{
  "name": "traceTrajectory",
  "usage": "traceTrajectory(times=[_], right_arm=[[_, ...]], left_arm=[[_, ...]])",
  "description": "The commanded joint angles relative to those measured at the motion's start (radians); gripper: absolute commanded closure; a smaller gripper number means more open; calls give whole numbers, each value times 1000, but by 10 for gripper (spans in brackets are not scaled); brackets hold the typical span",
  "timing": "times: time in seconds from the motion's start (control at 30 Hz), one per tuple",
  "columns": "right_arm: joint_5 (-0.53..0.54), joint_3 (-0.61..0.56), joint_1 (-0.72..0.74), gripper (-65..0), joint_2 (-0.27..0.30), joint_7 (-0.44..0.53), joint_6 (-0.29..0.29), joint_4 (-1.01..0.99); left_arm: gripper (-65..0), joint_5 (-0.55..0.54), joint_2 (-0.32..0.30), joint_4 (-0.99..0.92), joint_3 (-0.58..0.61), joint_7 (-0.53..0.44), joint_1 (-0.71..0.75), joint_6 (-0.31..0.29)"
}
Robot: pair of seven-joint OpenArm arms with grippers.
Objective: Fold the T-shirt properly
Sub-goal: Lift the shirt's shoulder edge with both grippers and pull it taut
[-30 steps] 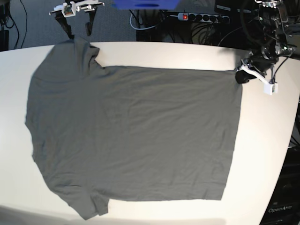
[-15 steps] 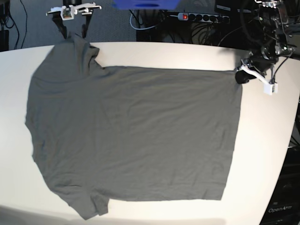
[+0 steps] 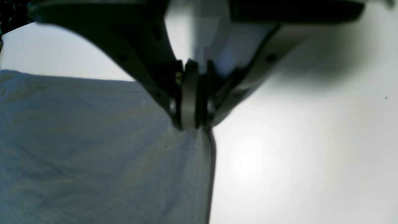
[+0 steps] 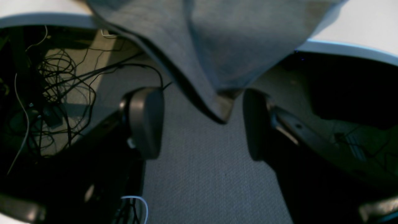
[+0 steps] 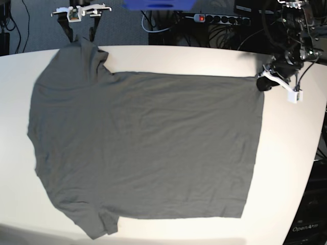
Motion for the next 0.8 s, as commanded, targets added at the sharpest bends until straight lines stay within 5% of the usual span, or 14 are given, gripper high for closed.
traceTrajectory(times=[0.0, 0.67, 0.77], right_arm=[[8, 4, -10, -393, 2, 30, 0, 11], [8, 61, -5, -390, -1, 87, 0, 12], [8, 61, -5, -335, -1, 87, 0, 12]], left_arm=[[-26, 43, -12, -2, 0, 38, 7, 18], [-26, 100, -3, -88, 0, 37, -34, 16], [-26, 100, -3, -88, 0, 37, -34, 16]])
